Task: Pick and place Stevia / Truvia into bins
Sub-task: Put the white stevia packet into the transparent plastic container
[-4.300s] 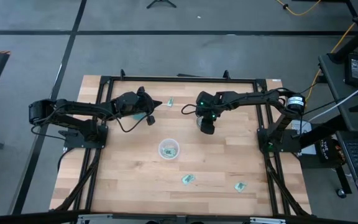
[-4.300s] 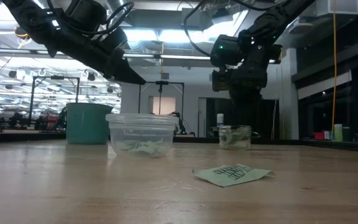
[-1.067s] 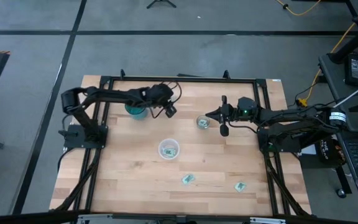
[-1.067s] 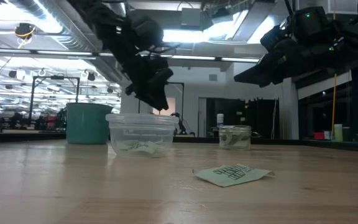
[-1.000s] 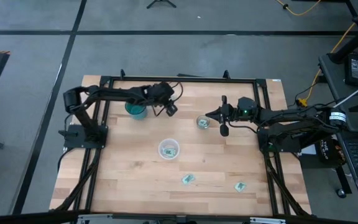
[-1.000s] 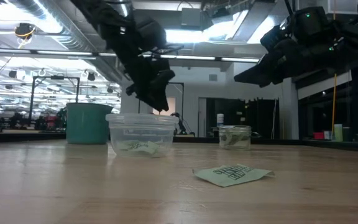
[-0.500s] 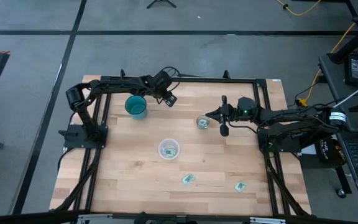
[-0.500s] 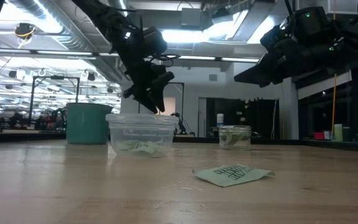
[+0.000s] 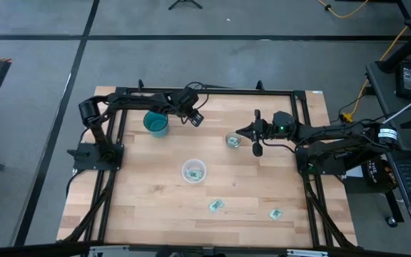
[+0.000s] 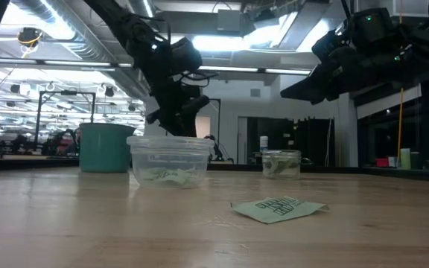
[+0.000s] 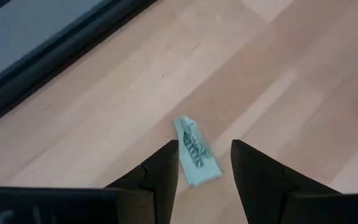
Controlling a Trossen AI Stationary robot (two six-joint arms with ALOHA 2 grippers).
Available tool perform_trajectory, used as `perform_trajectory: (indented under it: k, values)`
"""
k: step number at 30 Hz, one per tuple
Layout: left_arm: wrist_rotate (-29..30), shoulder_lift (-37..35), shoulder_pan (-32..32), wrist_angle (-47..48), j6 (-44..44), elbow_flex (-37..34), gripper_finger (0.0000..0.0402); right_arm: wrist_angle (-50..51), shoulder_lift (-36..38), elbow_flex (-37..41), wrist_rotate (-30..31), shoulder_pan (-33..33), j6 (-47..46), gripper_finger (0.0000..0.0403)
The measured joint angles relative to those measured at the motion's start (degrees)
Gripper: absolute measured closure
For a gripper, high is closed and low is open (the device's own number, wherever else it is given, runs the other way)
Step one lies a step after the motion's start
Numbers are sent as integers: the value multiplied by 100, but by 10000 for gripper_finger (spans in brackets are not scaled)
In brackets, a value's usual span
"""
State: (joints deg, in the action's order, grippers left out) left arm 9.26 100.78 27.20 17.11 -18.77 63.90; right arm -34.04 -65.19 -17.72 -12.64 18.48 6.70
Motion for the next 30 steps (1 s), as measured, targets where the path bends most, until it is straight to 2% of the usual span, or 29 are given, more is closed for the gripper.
perform_trajectory:
  k: [12, 30]
  values:
    - [10, 833, 44, -366, -19, 0, 261, 2, 0, 0, 0, -1, -2, 397]
    - [-145, 1040, 27, -459, 152, 0, 267, 0, 0, 0, 2, -2, 0, 397]
